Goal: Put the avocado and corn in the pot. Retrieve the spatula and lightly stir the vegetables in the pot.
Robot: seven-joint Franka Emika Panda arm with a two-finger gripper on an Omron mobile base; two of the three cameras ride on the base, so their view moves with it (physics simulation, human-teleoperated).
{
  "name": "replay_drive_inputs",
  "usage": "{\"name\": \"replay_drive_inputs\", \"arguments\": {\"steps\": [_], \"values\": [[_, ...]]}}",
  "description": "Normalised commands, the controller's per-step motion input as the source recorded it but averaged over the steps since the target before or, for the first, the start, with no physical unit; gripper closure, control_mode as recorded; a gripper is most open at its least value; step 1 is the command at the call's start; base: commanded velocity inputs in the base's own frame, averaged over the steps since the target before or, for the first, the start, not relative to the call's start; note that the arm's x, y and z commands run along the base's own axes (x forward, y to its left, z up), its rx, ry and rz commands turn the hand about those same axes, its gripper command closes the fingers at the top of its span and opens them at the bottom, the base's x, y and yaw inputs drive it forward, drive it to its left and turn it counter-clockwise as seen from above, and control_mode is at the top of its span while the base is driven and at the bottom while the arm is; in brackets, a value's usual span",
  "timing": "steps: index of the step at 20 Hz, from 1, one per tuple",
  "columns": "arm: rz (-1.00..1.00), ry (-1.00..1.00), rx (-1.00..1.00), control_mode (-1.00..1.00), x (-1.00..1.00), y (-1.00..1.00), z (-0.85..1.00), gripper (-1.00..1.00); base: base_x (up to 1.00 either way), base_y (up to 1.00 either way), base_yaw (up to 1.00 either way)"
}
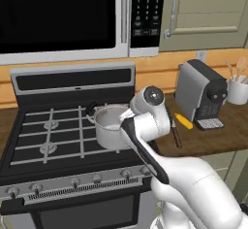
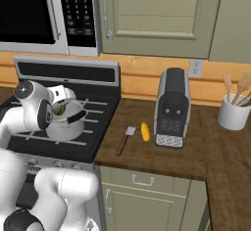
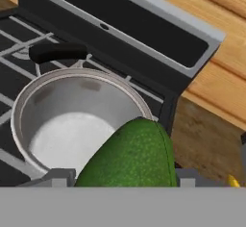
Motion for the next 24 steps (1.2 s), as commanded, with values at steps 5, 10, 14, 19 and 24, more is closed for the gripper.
{"name": "replay_drive_inputs", "arguments": {"steps": [5, 10, 14, 19, 24], "values": [[-0.02, 0.05, 0.0, -1.0, 0.94, 0.23, -0.4, 1.0, 0.0, 0.0, 0.0], [0.0, 0.03, 0.0, -1.0, 0.51, 0.24, -0.33, 1.0, 0.0, 0.0, 0.0], [0.0, 0.07, 0.0, -1.0, 0.42, 0.25, -0.38, 1.0, 0.0, 0.0, 0.0], [-0.01, 0.03, 0.0, -1.0, 0.2, 0.04, -0.29, -1.0, 0.0, 0.0, 0.0], [0.0, 0.0, 0.0, -1.0, 0.01, 0.0, -0.02, -1.0, 0.0, 0.0, 0.0]]}}
